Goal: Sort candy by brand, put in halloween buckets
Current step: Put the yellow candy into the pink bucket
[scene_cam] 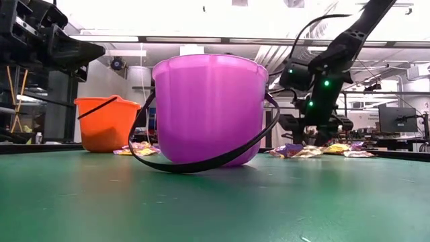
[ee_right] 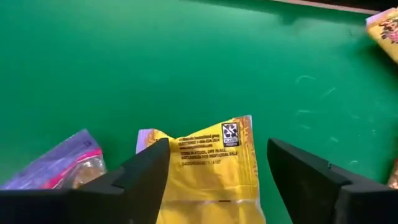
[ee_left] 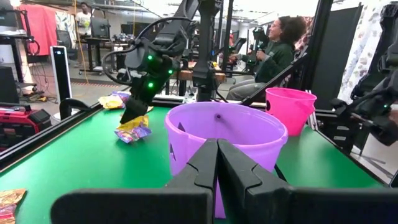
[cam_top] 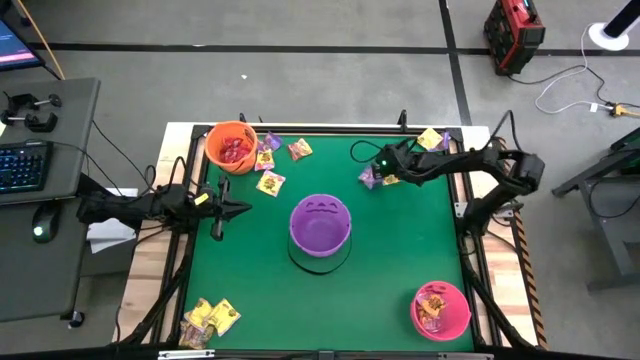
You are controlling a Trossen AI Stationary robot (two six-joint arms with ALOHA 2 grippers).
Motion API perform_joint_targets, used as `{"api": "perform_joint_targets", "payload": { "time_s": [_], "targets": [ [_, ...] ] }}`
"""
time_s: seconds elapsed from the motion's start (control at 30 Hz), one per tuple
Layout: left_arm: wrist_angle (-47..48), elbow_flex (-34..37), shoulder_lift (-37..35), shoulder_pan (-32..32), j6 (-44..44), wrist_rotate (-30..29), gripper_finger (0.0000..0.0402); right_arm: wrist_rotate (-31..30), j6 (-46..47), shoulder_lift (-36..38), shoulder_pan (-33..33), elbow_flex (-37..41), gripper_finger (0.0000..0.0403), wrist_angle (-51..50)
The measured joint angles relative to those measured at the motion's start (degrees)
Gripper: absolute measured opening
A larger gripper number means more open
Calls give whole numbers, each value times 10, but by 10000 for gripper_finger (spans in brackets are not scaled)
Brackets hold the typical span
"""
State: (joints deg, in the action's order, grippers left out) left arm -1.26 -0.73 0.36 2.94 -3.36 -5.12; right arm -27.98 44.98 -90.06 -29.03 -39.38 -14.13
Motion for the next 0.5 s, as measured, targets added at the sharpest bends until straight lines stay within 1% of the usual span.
{"api": "perform_joint_targets", "payload": {
  "time_s": [0.1, 0.3, 0.37, 0.43, 0.5],
  "targets": [
    [0, 0, 0, 0, 0, 0, 0, -15, 0, -8, -2, 0, 268, 13],
    [0, 0, 0, 0, 0, 0, 0, -6, -2, -17, -2, 0, 266, 31],
    [0, 0, 0, 0, 0, 0, 0, 0, 0, -21, -2, 0, 260, 32],
    [0, 0, 0, 0, 0, 0, 0, 7, -3, -24, -2, -1, 238, 32],
    [0, 0, 0, 0, 0, 0, 0, 6, -4, -26, -2, -1, 195, 28]
  ]
}}
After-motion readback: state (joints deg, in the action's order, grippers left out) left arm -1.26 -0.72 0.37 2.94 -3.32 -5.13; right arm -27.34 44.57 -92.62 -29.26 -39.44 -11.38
